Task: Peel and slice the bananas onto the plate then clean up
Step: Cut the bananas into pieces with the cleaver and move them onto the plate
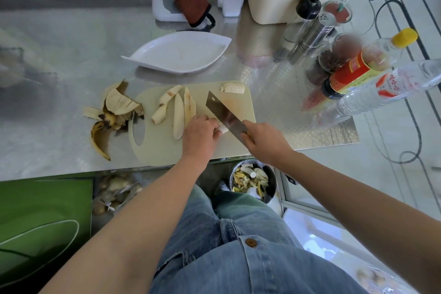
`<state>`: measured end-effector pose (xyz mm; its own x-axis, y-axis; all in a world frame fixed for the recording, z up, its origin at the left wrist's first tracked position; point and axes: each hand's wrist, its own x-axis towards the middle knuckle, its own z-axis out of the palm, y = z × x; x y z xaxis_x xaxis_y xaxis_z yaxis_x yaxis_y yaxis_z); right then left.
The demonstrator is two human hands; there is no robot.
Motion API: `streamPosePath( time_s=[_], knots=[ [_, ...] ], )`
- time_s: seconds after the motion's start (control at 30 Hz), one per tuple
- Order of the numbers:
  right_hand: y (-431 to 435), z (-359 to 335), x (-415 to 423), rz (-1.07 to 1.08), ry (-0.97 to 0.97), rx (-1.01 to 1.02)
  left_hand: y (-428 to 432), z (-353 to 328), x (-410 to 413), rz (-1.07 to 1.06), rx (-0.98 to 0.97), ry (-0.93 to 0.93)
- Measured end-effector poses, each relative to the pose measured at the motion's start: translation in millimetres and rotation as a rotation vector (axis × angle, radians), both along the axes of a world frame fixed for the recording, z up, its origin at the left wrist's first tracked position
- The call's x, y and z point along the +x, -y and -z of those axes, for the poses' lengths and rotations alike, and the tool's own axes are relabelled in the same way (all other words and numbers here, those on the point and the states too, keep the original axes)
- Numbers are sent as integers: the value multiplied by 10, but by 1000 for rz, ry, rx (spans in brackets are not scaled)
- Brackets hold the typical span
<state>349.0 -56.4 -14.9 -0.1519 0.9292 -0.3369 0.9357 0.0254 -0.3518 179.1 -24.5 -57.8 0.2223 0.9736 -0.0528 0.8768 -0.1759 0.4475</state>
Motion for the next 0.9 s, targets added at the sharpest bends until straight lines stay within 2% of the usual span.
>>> streamPosePath(
  time_s=[0.23,0.53,0.9],
  knots=[
    [53,67,-52,7,40,-15,2,5,1,-3,-4,2],
    [10,-22,-5,26,-70,52,9,-1,-26,25,9,-6],
    [29,8,-15,-1,-21,10,7,9,-16,15,15,0]
  ],
)
